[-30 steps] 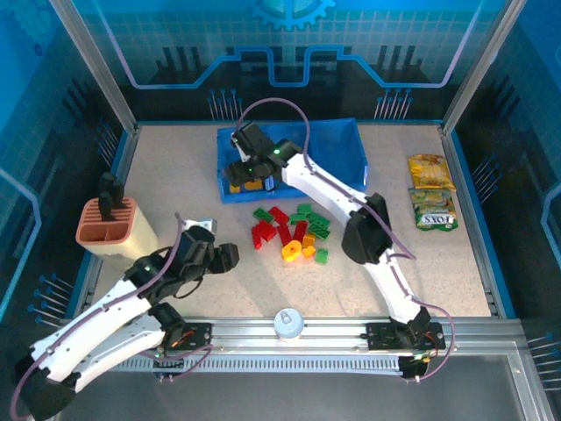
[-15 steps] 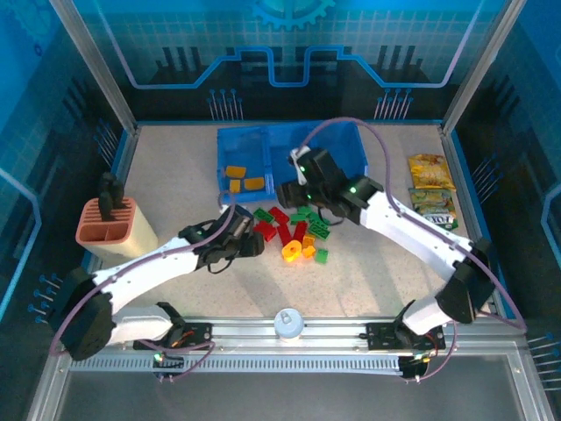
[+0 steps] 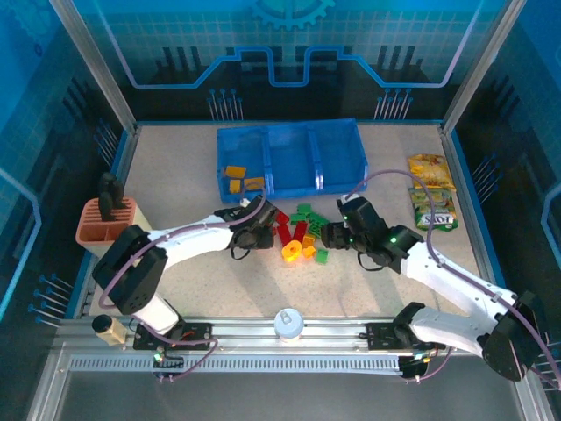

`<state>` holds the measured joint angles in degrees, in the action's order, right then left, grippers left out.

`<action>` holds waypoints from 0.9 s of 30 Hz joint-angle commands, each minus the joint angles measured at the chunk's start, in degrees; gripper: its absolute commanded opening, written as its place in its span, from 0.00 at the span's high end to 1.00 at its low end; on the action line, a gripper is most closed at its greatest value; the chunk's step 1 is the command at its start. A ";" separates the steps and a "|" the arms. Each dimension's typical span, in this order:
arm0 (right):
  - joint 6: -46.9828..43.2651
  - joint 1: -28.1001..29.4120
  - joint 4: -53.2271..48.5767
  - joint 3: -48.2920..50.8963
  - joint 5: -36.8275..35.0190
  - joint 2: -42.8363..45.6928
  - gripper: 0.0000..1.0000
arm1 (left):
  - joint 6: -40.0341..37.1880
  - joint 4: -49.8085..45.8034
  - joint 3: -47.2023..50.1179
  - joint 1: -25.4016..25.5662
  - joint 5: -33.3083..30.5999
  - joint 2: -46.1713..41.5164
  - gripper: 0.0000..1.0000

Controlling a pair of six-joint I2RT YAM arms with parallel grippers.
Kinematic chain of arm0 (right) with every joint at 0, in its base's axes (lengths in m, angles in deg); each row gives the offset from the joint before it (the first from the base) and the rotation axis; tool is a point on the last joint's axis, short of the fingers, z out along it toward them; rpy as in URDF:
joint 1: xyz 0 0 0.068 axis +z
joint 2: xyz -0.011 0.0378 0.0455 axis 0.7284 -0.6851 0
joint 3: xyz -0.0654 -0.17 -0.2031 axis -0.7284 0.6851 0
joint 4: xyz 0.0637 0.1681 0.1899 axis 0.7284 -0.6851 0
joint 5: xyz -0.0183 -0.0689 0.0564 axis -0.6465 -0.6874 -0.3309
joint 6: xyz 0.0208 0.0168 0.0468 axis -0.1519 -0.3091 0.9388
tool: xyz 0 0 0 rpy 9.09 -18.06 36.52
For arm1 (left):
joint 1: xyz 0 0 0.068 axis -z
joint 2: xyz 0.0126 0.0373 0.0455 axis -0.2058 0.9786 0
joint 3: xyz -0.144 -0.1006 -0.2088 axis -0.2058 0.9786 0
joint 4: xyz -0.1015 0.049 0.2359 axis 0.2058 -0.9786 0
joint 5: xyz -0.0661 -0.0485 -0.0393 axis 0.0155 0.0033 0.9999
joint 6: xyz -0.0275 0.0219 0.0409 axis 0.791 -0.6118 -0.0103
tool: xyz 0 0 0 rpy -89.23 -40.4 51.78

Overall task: Sort the legos into containers by color
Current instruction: Pick up the lego from the center of the table.

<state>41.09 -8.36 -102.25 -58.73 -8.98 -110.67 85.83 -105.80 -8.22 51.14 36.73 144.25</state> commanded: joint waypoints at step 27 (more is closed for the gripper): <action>2.29 -3.37 1.67 4.54 1.39 7.05 0.32 | -1.91 -5.93 -3.67 0.76 -7.21 1.58 0.79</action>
<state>42.83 -10.86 -100.19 -54.53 -7.45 -104.92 84.59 -108.05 -9.70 51.16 32.42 148.84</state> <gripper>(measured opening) 0.687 0.246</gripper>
